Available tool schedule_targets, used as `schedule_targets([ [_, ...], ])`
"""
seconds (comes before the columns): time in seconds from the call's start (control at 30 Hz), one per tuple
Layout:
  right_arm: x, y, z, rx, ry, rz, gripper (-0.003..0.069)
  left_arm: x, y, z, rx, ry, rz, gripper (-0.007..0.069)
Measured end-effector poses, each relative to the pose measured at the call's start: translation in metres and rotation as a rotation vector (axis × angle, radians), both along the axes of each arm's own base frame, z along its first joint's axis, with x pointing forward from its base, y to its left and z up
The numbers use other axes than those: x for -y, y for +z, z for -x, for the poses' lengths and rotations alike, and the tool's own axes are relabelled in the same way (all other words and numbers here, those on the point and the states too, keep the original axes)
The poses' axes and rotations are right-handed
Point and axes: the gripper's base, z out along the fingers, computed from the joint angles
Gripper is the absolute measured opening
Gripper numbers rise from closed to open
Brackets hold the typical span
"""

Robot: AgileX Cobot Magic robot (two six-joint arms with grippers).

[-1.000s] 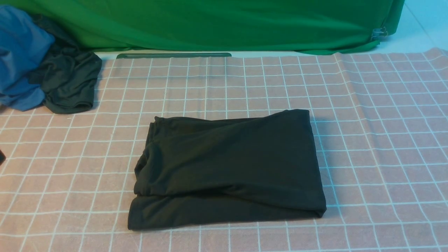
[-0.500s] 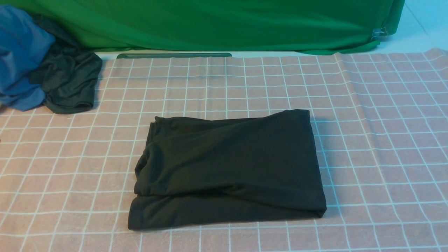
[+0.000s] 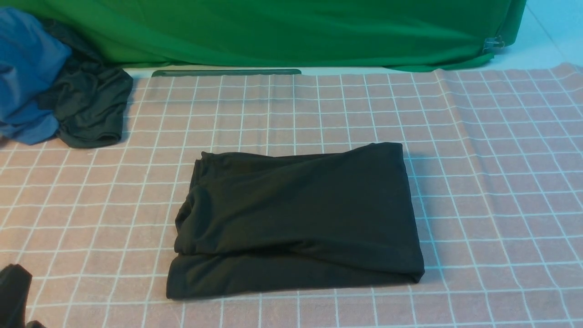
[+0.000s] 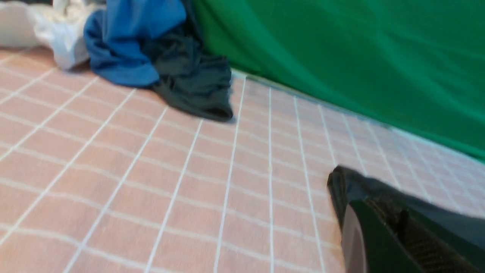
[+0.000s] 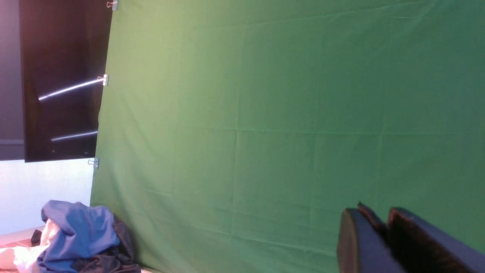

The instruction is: Fold a long-sleeved shirt over a pink coffee tablecloth.

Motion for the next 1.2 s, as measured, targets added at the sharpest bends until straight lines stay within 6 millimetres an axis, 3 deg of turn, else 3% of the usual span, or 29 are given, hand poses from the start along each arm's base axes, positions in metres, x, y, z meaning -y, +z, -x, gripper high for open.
schedule_targets([
  [1.0, 0.0, -0.001, 0.0, -0.002, -0.003, 0.007, 0.0171, 0.0, -0.001, 0.0, -0.014, -0.002, 0.006, 0.0013],
  [1.13, 0.0, -0.018, -0.003, -0.056, -0.04, 0.047, 0.018, 0.0, -0.001, 0.0, -0.014, -0.002, 0.006, 0.0013],
  [1.2, -0.003, -0.042, -0.015, -0.136, -0.122, 0.081, 0.0183, 0.0, -0.001, 0.0, -0.014, -0.002, 0.006, 0.0013],
])
